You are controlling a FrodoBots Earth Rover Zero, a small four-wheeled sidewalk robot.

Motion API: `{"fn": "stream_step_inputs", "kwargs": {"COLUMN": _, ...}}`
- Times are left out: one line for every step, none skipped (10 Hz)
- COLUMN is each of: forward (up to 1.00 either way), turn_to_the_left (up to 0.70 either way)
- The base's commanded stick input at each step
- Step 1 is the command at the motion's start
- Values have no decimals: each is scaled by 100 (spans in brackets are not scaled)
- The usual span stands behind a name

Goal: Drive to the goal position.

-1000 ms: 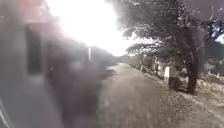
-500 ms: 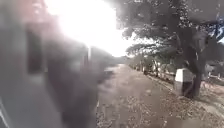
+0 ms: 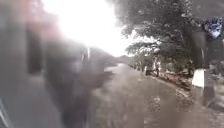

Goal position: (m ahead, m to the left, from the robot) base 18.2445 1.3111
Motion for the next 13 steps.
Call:
{"fn": "stream_step_inputs", "kwargs": {"forward": 100, "turn_to_the_left": 27}}
{"fn": "stream_step_inputs", "kwargs": {"forward": 100, "turn_to_the_left": 27}}
{"fn": "stream_step_inputs", "kwargs": {"forward": 100, "turn_to_the_left": 27}}
{"fn": "stream_step_inputs", "kwargs": {"forward": 100, "turn_to_the_left": 27}}
{"fn": "stream_step_inputs", "kwargs": {"forward": 100, "turn_to_the_left": 27}}
{"fn": "stream_step_inputs", "kwargs": {"forward": 100, "turn_to_the_left": 27}}
{"fn": "stream_step_inputs", "kwargs": {"forward": 100, "turn_to_the_left": 27}}
{"fn": "stream_step_inputs", "kwargs": {"forward": 100, "turn_to_the_left": 27}}
{"fn": "stream_step_inputs", "kwargs": {"forward": 100, "turn_to_the_left": 27}}
{"fn": "stream_step_inputs", "kwargs": {"forward": 100, "turn_to_the_left": 27}}
{"fn": "stream_step_inputs", "kwargs": {"forward": 100, "turn_to_the_left": 27}}
{"fn": "stream_step_inputs", "kwargs": {"forward": 100, "turn_to_the_left": 27}}
{"fn": "stream_step_inputs", "kwargs": {"forward": 100, "turn_to_the_left": 0}}
